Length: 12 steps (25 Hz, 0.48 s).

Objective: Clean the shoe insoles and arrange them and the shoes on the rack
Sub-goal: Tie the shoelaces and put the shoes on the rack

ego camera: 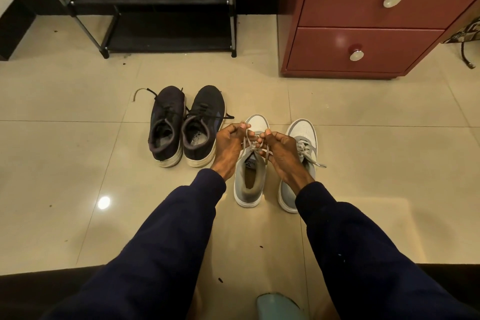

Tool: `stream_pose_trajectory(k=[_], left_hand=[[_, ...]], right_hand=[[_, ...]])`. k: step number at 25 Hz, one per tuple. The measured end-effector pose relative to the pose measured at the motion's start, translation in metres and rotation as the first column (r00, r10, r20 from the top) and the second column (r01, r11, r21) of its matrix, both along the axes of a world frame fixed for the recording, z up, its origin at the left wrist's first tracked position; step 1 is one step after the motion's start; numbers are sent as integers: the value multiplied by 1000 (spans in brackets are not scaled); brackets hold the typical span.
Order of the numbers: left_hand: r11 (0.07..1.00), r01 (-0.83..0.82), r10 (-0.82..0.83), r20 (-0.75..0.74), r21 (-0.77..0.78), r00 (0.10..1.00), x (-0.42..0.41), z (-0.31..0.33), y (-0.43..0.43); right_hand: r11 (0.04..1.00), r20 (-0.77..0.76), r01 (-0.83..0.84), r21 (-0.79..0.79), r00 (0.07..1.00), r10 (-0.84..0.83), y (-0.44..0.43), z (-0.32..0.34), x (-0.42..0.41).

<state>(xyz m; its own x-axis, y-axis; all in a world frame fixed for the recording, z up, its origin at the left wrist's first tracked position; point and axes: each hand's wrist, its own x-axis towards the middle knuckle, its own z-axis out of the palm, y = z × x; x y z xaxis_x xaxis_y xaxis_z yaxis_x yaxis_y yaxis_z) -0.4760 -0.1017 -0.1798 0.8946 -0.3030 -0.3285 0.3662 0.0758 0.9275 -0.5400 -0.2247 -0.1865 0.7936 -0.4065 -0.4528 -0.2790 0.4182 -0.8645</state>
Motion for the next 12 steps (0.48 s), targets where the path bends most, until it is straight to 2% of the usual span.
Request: stream_pose_trajectory(k=[8,12], left_hand=[[998,60,-60,4,30,998,-4,-21,-1],[994,109,-109,13,31,994,-5,-22,4]], right_hand=[[997,-26,-25,-70,999,23,2,-4,7],[981,-49,18,-193,998,-28,4,-9,8]])
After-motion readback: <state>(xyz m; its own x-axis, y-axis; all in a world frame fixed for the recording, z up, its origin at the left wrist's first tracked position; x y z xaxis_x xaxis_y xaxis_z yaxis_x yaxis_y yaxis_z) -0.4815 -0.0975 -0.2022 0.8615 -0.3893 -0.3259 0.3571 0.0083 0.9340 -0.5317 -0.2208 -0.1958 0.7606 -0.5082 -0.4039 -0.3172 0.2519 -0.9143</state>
